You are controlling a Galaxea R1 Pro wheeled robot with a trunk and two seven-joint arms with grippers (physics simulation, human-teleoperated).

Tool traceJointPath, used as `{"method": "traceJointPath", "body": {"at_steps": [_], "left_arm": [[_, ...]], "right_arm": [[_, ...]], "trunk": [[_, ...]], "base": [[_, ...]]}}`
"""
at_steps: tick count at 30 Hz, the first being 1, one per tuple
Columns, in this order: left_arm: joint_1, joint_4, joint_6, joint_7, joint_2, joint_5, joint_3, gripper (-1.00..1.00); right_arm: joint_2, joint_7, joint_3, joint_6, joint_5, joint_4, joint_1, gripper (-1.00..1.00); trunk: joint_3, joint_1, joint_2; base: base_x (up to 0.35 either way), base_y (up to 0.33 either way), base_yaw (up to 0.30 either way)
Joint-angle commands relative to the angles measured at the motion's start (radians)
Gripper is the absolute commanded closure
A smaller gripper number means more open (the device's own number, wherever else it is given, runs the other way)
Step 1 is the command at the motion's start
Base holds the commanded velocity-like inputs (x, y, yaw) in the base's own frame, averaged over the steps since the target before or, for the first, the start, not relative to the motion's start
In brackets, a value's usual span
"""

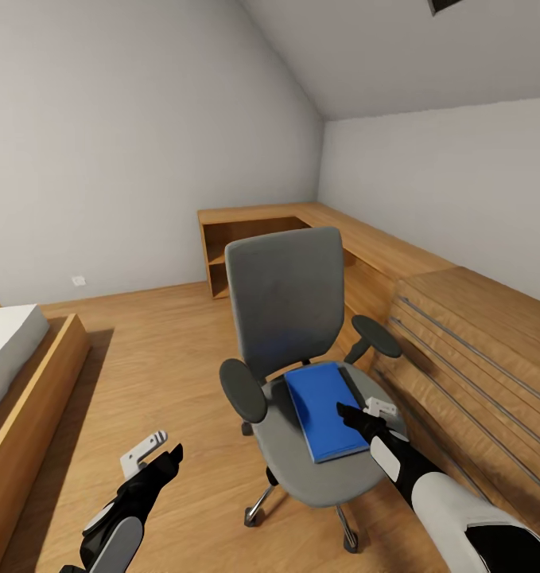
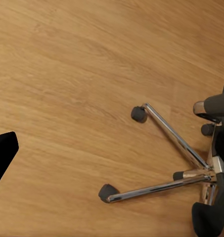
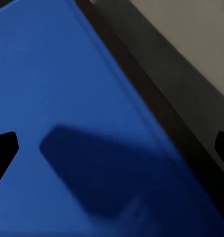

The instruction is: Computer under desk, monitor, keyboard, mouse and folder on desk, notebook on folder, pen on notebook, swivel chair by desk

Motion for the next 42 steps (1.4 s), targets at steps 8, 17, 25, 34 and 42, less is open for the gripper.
{"method": "traceJointPath", "body": {"at_steps": [8,17,25,34,42], "left_arm": [[-0.001,0.000,0.001,0.007,0.001,0.005,-0.002,-1.00],[-0.001,0.000,-0.003,0.007,0.001,0.005,-0.018,-1.00],[0.000,0.001,0.000,0.007,0.001,0.005,-0.019,-1.00],[-0.001,0.004,-0.001,0.007,0.001,0.006,-0.019,-1.00],[-0.001,0.016,0.001,0.006,0.001,0.005,-0.021,-1.00]], "right_arm": [[-0.001,0.004,0.006,-0.006,-0.010,0.000,-0.001,-1.00],[-0.001,0.005,0.006,-0.008,-0.010,0.000,-0.001,-1.00],[-0.001,0.004,0.006,-0.008,-0.010,0.000,-0.001,-1.00],[-0.003,0.004,0.007,-0.008,-0.010,0.000,-0.001,-1.00],[-0.012,0.004,0.007,-0.013,-0.010,0.000,-0.001,-1.00]], "trunk": [[0.002,-0.004,0.007],[0.030,-0.038,0.070],[0.034,-0.042,0.077],[0.034,-0.042,0.077],[0.034,-0.042,0.077]], "base": [[0.000,0.000,0.000],[0.000,0.000,0.000],[0.000,0.000,0.000],[0.003,0.000,0.000],[0.119,0.000,0.000]]}}
